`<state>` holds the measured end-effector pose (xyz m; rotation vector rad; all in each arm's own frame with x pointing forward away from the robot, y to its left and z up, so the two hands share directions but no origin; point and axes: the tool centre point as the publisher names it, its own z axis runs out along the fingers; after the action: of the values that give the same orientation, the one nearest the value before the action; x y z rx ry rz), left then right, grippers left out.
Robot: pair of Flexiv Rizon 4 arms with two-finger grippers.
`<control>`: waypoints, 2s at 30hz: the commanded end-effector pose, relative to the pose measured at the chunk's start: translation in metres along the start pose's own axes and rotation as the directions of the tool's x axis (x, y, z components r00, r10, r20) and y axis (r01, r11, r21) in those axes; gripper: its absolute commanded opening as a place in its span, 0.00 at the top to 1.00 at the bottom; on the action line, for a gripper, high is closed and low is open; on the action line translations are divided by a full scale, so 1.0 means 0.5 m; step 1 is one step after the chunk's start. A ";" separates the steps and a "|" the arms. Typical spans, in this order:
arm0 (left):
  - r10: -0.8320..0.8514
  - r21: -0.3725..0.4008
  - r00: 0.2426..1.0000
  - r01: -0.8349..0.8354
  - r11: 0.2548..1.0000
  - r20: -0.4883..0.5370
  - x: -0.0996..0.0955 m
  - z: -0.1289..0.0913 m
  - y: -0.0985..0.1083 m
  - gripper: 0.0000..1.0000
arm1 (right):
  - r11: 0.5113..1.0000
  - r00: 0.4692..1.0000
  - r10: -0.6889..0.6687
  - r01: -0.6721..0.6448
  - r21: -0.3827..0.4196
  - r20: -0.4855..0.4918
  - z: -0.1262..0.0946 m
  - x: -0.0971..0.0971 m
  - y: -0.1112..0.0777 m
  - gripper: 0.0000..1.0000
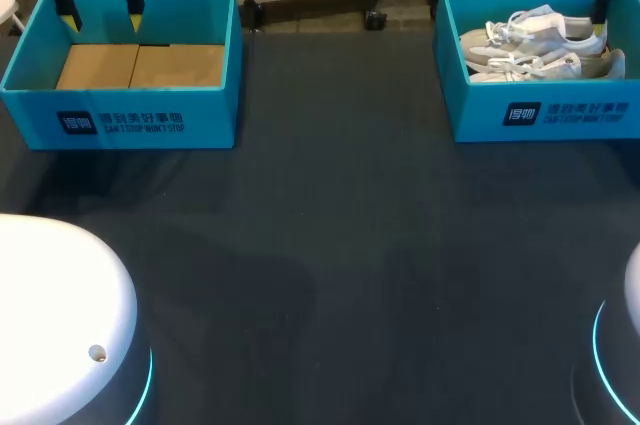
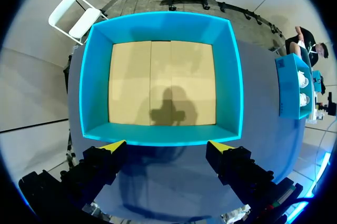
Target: Take the shoe out of the shoebox, open the shoe tongue, remove and reinsert the insole, then place the shoe into the shoebox
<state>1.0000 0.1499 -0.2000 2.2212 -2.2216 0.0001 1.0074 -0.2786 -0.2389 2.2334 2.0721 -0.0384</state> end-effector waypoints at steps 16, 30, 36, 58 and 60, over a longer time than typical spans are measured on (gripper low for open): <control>0.000 0.000 1.000 0.000 1.000 0.000 0.000 0.000 0.000 0.00 | 0.997 0.996 0.075 -0.074 -0.018 0.038 0.141 -0.010 0.046 0.00; 0.000 0.000 1.000 0.000 1.000 0.000 0.000 0.000 0.000 0.00 | 0.997 0.998 0.066 -0.066 -0.042 0.000 0.196 -0.031 0.057 0.00; 0.000 0.000 1.000 0.000 1.000 0.000 0.000 0.000 0.000 0.00 | 0.998 0.999 0.052 -0.052 -0.043 0.000 0.223 -0.030 0.061 0.00; 0.000 0.000 1.000 0.000 1.000 0.000 0.000 0.000 0.000 0.00 | 0.999 0.998 0.042 -0.042 -0.005 0.037 0.269 -0.049 0.066 0.86; 0.000 0.000 1.000 0.000 1.000 0.000 0.000 0.000 0.000 0.00 | 0.999 0.998 0.045 -0.045 -0.003 0.043 0.271 -0.052 0.065 1.00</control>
<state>1.0000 0.1499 -0.2000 2.2213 -2.2216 0.0001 1.0407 -0.3219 -0.3669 2.2532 1.9974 -0.0747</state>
